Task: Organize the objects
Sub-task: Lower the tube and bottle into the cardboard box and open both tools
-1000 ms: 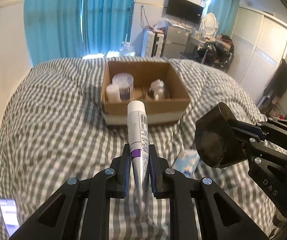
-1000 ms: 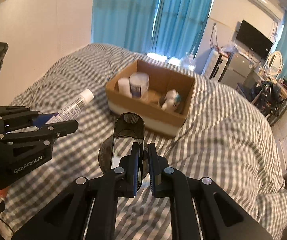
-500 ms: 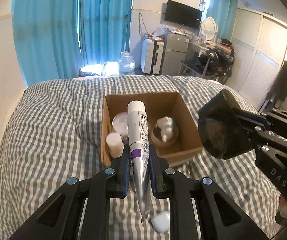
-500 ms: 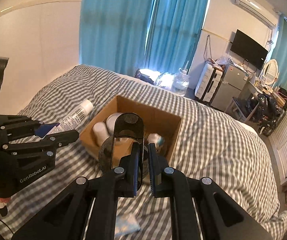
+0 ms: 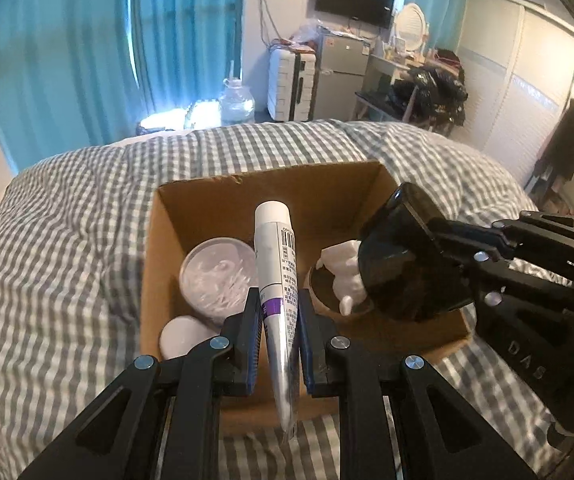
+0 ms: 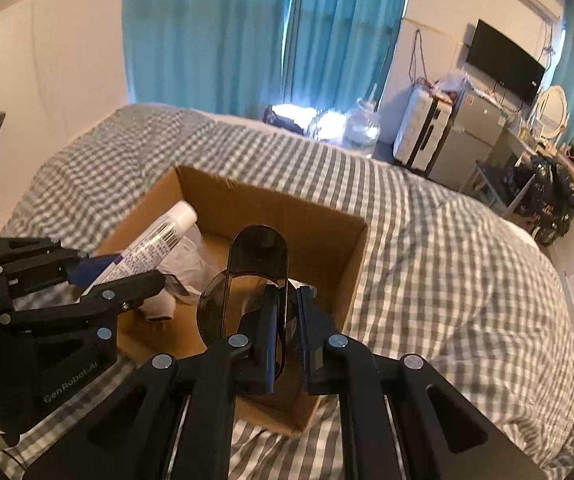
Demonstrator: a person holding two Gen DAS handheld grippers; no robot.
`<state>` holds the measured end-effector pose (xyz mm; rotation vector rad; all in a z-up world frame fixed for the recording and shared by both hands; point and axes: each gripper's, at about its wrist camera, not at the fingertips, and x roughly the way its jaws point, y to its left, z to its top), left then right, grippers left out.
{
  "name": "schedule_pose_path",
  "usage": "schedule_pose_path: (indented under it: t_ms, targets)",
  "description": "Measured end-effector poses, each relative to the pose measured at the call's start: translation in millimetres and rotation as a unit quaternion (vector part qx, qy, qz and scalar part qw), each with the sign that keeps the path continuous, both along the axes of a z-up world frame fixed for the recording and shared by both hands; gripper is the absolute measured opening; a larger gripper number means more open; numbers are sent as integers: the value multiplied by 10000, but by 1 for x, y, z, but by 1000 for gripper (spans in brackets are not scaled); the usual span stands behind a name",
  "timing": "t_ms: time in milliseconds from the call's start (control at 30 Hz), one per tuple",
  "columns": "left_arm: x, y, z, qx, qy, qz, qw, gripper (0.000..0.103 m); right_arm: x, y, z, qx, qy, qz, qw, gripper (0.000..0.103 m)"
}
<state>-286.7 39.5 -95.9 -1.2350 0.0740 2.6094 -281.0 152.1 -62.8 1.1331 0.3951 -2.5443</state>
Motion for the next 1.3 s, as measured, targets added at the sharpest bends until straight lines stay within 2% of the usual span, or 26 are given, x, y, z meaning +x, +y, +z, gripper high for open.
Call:
schedule_pose_path:
  t_ms: [333, 633, 733, 767, 833, 900, 933, 1033, 1100, 1233, 1300]
  targets:
    - [-15, 6, -25, 0, -179, -203, 9996, 16, -14, 6, -30, -121, -280, 25, 9995, 8]
    - [-12, 5, -30, 55, -296, -189, 9994, 18, -9, 9, -27, -246, -312, -31, 9992, 9]
    - [-9, 2, -23, 98, -259, -160, 9995, 22, -6, 12, -23, -319, -281, -62, 9991, 15]
    - [-7, 2, -20, 118, -253, -153, 9995, 26, -4, 12, -20, -354, -262, -60, 9990, 17]
    - [-3, 0, -15, 117, -226, -119, 9996, 34, 1, 14, -12, -426, -187, -83, 9989, 37]
    - [3, -3, -8, 100, -186, -62, 9998, 48, 6, 16, -2, -473, -69, -151, 9987, 46]
    - [7, -4, -4, 106, -150, -33, 9998, 50, 9, 17, 4, -502, 0, -181, 9986, 50]
    - [20, -9, 11, 128, -49, 12, 9999, 64, 21, 20, 24, -570, 172, -219, 9980, 57]
    - [31, -12, 24, 104, 55, 59, 9999, 76, 32, 22, 37, -580, 289, -241, 9976, 60]
    - [56, -19, 56, 76, 297, 153, 9994, 83, 59, 26, 64, -549, 479, -268, 9970, 64]
    - [67, -22, 71, 41, 398, 207, 9990, 92, 73, 29, 78, -524, 567, -271, 9966, 68]
